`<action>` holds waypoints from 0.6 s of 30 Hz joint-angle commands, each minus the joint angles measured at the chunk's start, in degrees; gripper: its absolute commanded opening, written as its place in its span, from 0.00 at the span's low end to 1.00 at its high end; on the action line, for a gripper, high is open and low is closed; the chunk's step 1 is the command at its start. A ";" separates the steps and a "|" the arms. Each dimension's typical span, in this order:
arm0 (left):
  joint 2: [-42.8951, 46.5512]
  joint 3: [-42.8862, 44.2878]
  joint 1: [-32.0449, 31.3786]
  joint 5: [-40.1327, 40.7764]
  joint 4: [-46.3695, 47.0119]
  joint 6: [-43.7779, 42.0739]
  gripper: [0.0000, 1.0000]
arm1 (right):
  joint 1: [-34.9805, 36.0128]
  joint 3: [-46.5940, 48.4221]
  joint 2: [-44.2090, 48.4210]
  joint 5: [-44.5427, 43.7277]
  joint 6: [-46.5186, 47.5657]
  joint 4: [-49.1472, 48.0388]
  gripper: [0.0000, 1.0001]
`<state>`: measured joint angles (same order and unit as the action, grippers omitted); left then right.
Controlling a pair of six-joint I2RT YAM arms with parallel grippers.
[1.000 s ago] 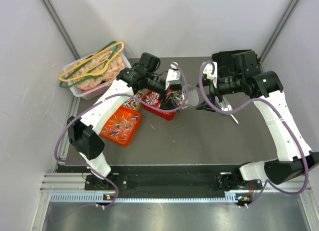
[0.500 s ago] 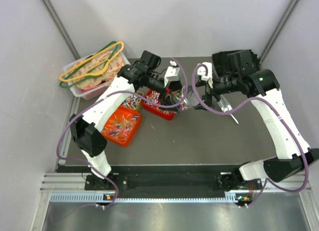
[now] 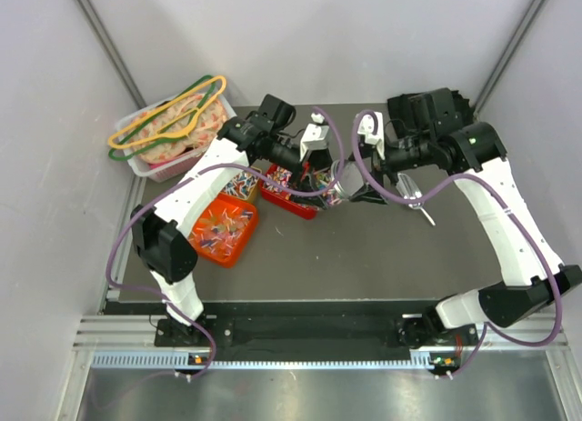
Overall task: Pack the candies
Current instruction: Screw the bottle lid onto the packing bottle.
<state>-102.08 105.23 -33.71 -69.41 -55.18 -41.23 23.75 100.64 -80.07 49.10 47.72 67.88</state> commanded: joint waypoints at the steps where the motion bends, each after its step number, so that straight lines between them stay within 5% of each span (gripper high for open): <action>1: 0.39 2.26 -0.39 -2.93 -0.89 -1.66 0.30 | 1.48 2.72 -0.17 1.52 -0.61 -3.45 0.99; 6: 0.39 2.09 -0.39 -2.93 -1.07 -1.48 0.29 | 1.57 2.37 -0.35 1.17 -2.45 -4.68 0.97; 10: 0.48 2.26 -0.39 -2.31 -0.90 -1.74 0.29 | 1.65 2.11 -0.43 1.17 -4.30 -5.91 0.81; 18: 1.01 2.79 -0.39 2.96 2.17 -1.57 0.28 | 1.65 0.00 -0.26 -1.37 -12.98 -10.92 0.73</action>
<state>-102.28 105.54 -33.71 -67.99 -55.64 -41.98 24.99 100.49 -80.36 47.99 41.10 65.01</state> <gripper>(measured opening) 0.915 0.825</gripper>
